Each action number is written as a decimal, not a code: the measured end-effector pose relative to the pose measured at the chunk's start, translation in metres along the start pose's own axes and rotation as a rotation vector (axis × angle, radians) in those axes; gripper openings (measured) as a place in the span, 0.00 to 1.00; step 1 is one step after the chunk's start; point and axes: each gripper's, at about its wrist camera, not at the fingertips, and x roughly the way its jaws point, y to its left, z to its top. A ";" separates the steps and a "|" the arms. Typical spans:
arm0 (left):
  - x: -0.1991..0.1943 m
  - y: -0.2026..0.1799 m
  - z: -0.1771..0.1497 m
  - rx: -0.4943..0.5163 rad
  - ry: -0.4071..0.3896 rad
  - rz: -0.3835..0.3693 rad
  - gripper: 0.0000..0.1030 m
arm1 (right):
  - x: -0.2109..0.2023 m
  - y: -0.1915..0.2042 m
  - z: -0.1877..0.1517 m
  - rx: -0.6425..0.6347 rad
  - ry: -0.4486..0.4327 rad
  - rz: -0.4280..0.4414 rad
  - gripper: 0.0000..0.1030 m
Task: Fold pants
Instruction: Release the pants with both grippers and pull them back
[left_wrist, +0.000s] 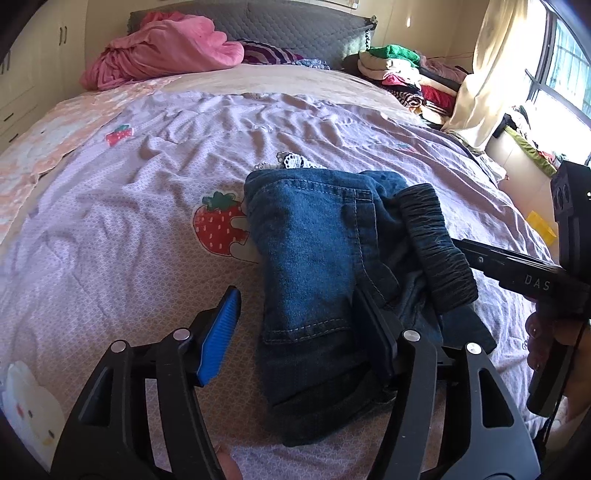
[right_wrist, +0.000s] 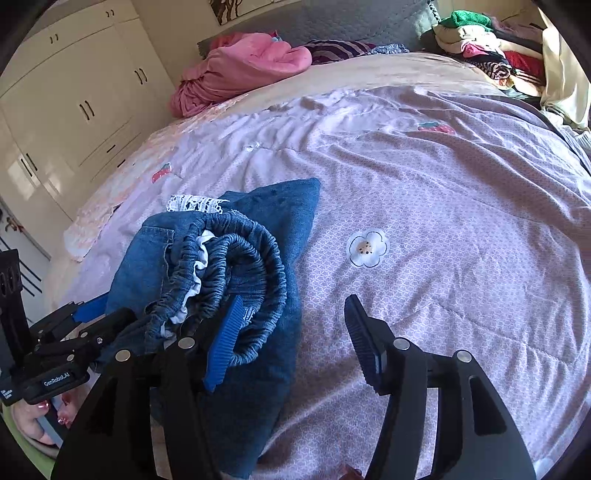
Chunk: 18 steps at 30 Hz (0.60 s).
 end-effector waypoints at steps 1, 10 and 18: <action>-0.002 0.000 -0.001 0.000 -0.001 0.002 0.56 | -0.003 0.001 -0.001 0.000 -0.005 0.000 0.55; -0.025 -0.002 -0.005 -0.001 -0.019 0.011 0.69 | -0.031 0.012 -0.010 -0.019 -0.046 -0.007 0.69; -0.050 -0.009 -0.010 0.010 -0.049 0.008 0.86 | -0.063 0.027 -0.020 -0.065 -0.092 -0.030 0.75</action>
